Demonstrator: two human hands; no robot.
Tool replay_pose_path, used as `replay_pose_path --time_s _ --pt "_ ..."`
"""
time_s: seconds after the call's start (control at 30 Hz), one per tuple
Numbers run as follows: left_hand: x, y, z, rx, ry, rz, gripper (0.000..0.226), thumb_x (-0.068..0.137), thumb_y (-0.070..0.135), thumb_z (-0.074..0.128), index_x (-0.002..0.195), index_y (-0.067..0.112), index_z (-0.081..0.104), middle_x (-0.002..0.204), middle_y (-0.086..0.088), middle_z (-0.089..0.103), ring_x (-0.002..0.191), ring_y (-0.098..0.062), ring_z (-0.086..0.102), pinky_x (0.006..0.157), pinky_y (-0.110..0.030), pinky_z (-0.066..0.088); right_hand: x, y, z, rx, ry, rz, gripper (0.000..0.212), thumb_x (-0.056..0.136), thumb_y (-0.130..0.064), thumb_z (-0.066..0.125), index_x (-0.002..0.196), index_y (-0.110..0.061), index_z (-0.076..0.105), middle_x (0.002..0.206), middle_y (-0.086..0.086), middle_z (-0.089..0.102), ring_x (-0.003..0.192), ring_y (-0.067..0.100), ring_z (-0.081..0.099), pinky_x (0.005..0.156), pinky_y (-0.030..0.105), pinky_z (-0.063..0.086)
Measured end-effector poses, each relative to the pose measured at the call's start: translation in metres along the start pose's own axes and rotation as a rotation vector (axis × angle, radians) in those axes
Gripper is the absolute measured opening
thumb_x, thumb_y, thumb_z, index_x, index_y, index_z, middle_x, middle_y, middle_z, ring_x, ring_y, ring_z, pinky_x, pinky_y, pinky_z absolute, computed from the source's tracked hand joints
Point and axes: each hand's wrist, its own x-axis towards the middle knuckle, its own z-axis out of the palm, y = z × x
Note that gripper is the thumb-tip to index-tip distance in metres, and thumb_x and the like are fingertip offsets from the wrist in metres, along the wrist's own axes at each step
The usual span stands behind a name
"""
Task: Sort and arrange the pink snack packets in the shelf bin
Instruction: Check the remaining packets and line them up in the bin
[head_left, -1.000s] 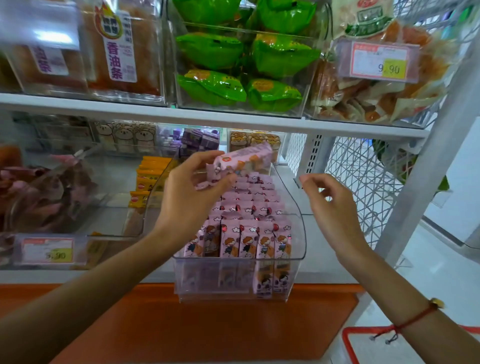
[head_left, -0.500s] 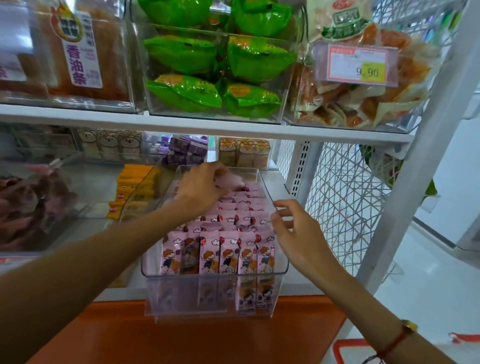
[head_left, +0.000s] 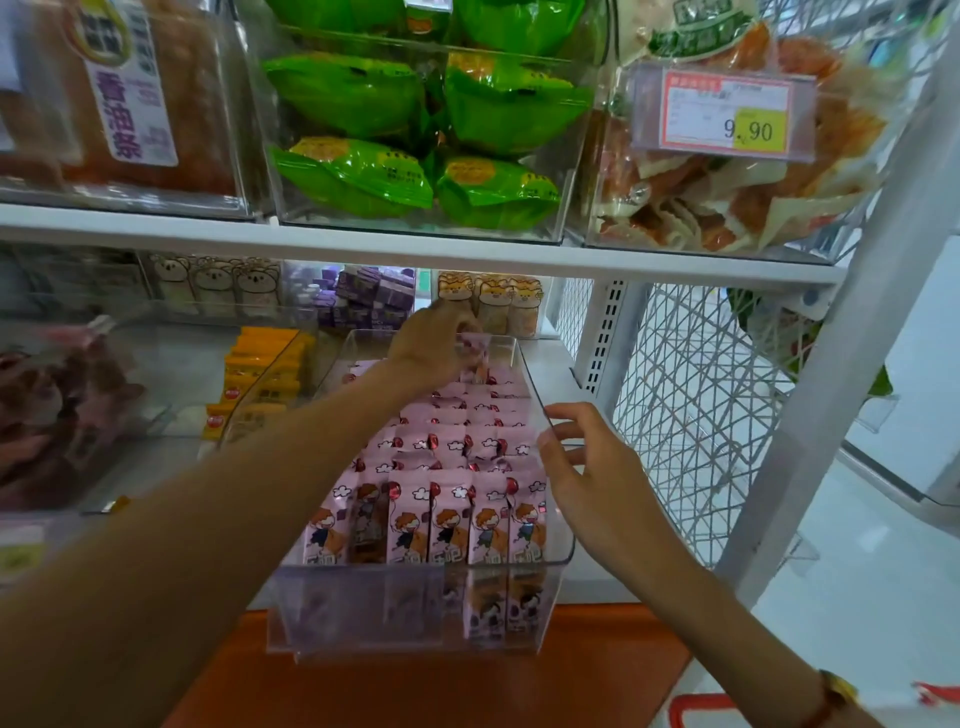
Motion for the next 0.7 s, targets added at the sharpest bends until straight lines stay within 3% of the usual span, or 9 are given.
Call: replay_pose_path --time_s 0.17,0.27,0.37,0.47,0.57,0.7 --pt "-0.001 -0.013 0.021 0.168 -0.337 0.035 0.036 0.098 0.033 0.048 0.124 0.012 0.061 0.120 -0.012 0.063 0.108 -0.026 0.058 0.096 -0.035 0.044 0.002 0.004 0.002 0.002 0.002 -0.020 0.016 0.098 -0.032 0.044 0.113 -0.034 0.042 0.095 -0.018 0.049 0.078 -0.008 0.052 0.068 0.017 0.045" --pt "0.002 -0.016 0.014 0.200 -0.470 0.034 0.038 0.103 0.032 0.034 0.123 0.011 0.059 0.126 -0.014 0.060 0.112 -0.028 0.054 0.097 -0.034 0.040 0.003 0.006 0.002 0.003 -0.017 -0.022 0.012 0.098 -0.034 0.043 0.109 -0.036 0.038 0.095 -0.020 0.048 0.079 -0.009 0.052 0.067 0.018 0.046" --pt "0.003 -0.013 0.005 0.114 -0.388 0.033 0.036 0.101 0.026 0.042 0.134 0.015 0.051 0.137 -0.008 0.053 0.123 -0.025 0.049 0.103 -0.036 0.037 0.003 0.005 -0.001 -0.027 -0.034 -0.034 0.017 0.098 -0.036 0.041 0.115 -0.034 0.041 0.094 -0.023 0.047 0.080 -0.008 0.053 0.069 0.020 0.049" --pt "0.003 -0.011 -0.002 0.106 -0.191 0.062 0.027 0.096 0.026 0.054 0.121 0.017 0.061 0.122 -0.004 0.064 0.109 -0.020 0.058 0.097 -0.038 0.046 0.001 0.003 -0.005 -0.097 -0.074 -0.052 0.032 0.097 -0.040 0.039 0.128 -0.030 0.043 0.105 -0.020 0.052 0.086 -0.003 0.057 0.078 0.029 0.051" --pt "0.001 -0.007 -0.005 0.186 -0.295 0.112 0.027 0.094 0.031 0.057 0.116 0.019 0.066 0.121 0.000 0.066 0.109 -0.019 0.059 0.098 -0.038 0.046 -0.002 0.001 -0.012 -0.229 -0.121 -0.078 0.041 0.098 -0.043 0.037 0.137 -0.029 0.039 0.117 -0.013 0.057 0.098 0.009 0.060 0.087 0.037 0.050" --pt "0.000 -0.003 0.000 0.214 -0.372 0.098 0.029 0.092 0.033 0.060 0.115 0.019 0.068 0.120 0.002 0.067 0.108 -0.016 0.061 0.094 -0.031 0.044 -0.002 0.000 -0.022 -0.346 -0.032 -0.138 0.035 0.093 -0.046 0.050 0.124 -0.030 0.052 0.083 -0.027 0.054 0.077 0.000 0.061 0.072 0.027 0.051"
